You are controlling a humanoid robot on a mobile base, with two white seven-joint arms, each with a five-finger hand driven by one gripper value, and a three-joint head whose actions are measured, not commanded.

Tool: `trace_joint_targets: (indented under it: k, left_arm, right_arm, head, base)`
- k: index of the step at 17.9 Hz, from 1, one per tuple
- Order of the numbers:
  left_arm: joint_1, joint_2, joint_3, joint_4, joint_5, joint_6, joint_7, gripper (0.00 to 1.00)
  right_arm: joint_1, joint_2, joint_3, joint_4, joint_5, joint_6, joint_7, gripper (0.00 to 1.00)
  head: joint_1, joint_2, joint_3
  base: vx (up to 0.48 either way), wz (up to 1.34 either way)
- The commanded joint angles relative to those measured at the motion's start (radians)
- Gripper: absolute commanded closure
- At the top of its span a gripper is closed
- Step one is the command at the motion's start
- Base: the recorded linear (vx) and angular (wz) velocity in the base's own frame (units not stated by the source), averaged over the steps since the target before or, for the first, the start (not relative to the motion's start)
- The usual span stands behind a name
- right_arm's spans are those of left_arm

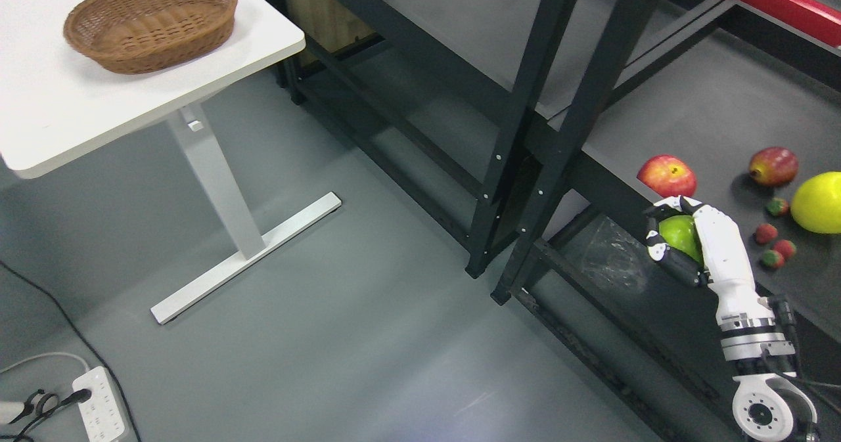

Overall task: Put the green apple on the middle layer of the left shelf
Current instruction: 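Carry the green apple in the right hand while turning to the shelf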

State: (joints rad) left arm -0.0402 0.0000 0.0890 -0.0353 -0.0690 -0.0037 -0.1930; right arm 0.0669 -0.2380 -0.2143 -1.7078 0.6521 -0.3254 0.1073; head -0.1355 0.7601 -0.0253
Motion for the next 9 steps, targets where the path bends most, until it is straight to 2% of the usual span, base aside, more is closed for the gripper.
trace_joint_targets:
  k: [1,9]
  left_arm:
    - [-0.001,0.017,0.0,0.0,0.0,0.002,0.0,0.0]
    - [0.0,0.017,0.0,0.0,0.0,0.001,0.0,0.0]
  right_arm:
    - [-0.073,-0.004,0.003,0.042,0.168,0.023,-0.001,1.0]
    - [-0.182,-0.006,0.027,0.111,0.322,0.065,-0.001,1.0]
  head:
    - [0.0,0.0,0.0]
    - [0.0,0.0,0.0]
  base:
    - [-0.017,-0.42]
    - [0.038,-0.57]
